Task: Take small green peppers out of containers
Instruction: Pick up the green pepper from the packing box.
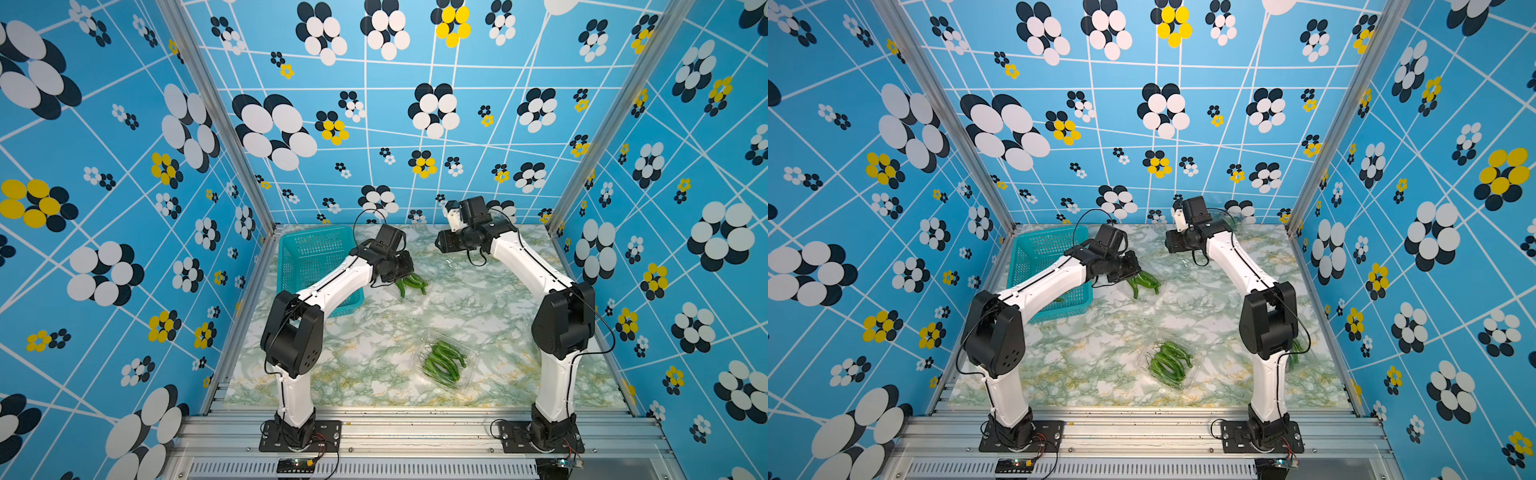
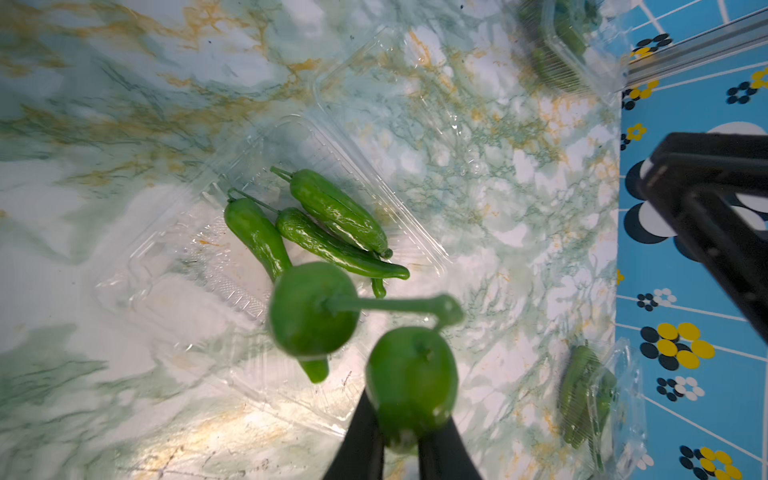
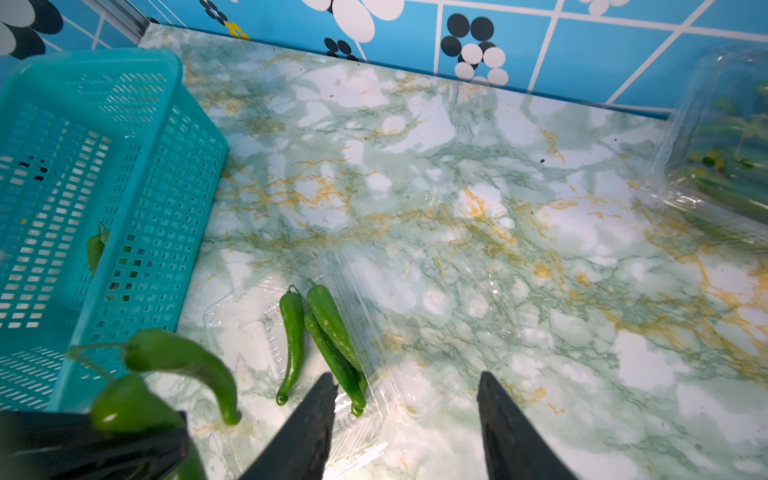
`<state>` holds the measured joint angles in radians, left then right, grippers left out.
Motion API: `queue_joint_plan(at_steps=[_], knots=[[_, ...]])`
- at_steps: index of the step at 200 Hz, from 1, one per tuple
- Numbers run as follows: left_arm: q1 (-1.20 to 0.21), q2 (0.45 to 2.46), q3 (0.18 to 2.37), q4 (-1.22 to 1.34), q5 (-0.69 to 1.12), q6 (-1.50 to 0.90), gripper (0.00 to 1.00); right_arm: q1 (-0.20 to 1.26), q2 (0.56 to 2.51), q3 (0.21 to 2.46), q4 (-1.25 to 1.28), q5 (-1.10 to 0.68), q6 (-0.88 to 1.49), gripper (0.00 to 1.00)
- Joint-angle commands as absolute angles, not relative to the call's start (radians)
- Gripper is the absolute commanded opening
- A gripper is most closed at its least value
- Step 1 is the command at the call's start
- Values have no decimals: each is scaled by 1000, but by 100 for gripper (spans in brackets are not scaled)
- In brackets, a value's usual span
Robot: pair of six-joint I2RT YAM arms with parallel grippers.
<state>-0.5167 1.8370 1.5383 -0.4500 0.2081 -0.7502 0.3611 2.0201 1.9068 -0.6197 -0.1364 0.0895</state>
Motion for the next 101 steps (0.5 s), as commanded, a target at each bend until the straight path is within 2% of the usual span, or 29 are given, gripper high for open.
queue_joint_plan(at_steps=[1, 24, 59, 101], knots=[[-481, 1724, 1482, -505, 180, -731, 13, 360, 2051, 1960, -657, -168, 86, 56], [-414, 1583, 1395, -504, 193, -745, 14, 362, 2062, 1967, -645, -199, 111, 56], [-228, 1413, 1279, -532, 280, -732, 16, 376, 2082, 1960, -635, -220, 125, 56], [-22, 1374, 1171, -531, 371, -704, 17, 405, 2115, 2009, -670, -272, 87, 57]])
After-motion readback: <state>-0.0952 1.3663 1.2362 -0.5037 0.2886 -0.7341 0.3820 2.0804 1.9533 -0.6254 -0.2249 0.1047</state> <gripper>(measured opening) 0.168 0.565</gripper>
